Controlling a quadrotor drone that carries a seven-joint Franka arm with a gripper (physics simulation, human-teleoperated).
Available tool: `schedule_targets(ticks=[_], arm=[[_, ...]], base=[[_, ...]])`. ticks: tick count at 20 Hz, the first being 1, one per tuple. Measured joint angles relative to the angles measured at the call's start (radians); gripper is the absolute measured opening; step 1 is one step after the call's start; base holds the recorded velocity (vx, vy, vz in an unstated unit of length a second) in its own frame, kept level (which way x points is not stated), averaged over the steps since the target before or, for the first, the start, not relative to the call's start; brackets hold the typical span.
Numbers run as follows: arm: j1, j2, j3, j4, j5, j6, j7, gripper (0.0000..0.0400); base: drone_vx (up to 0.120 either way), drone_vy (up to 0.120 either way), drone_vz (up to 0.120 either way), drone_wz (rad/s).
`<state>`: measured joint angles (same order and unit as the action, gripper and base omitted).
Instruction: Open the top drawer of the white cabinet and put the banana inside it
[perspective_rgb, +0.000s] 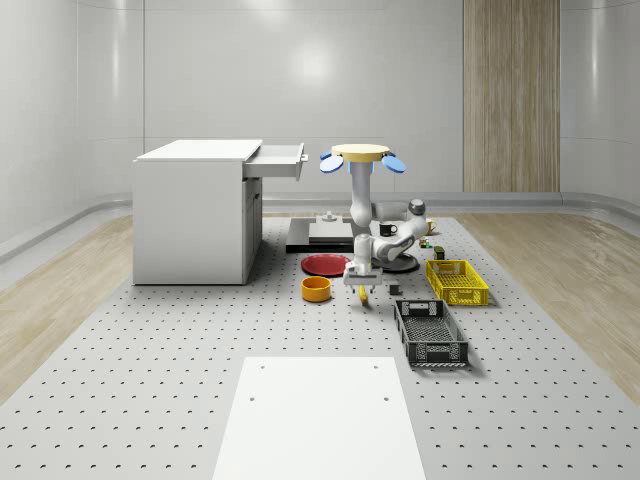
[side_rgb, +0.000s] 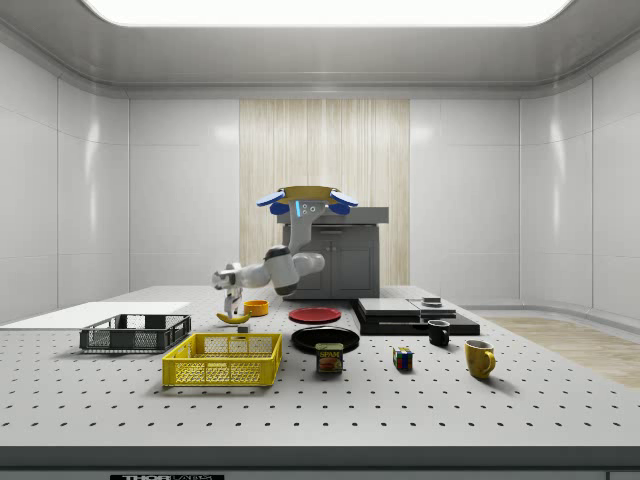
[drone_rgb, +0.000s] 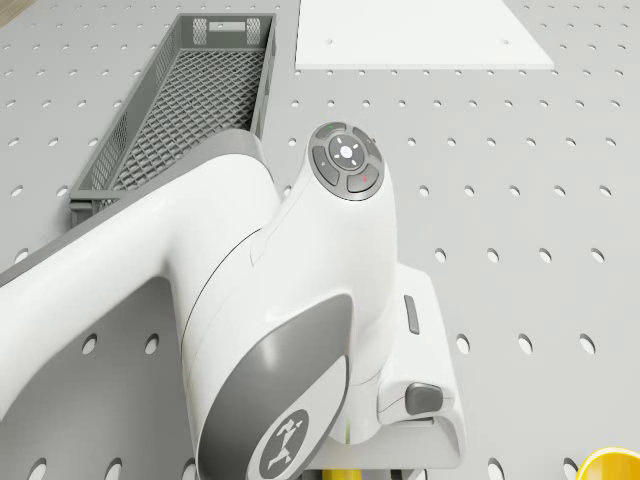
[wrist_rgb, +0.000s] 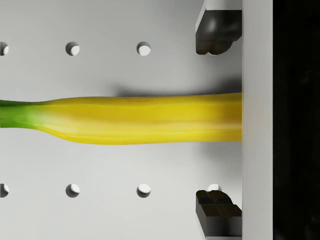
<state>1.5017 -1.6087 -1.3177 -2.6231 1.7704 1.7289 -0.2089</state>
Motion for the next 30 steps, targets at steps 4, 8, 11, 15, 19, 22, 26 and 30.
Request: schedule_targets(ticks=[4, 8, 11, 15, 19, 22, 26, 30], arm=[[0.0, 0.003, 0.019, 0.006, 0.017, 0.007, 0.003, 0.04], [0.005, 0.008, 0.044, 0.014, 0.04, 0.017, 0.003, 0.04], [0.008, 0.012, 0.059, 0.019, 0.055, 0.023, 0.003, 0.04], [0.012, 0.016, 0.075, 0.025, 0.07, 0.029, 0.003, 0.0315], [0.012, 0.02, 0.082, 0.028, 0.077, 0.029, 0.004, 0.0211], [0.012, 0.022, 0.084, 0.029, 0.079, 0.029, -0.001, 0.019], [0.009, 0.022, 0.074, 0.025, 0.069, 0.025, -0.017, 0.019], [-0.001, 0.018, 0.038, 0.012, 0.036, 0.008, -0.029, 0.019]], base=[[0.0, 0.0, 0.0, 0.0], [0.0, 0.0, 0.0, 0.0], [0.0, 0.0, 0.0, 0.0], [0.0, 0.0, 0.0, 0.0], [0.0, 0.0, 0.0, 0.0], [0.0, 0.0, 0.0, 0.0], [0.0, 0.0, 0.0, 0.0], [0.0, 0.0, 0.0, 0.0]])
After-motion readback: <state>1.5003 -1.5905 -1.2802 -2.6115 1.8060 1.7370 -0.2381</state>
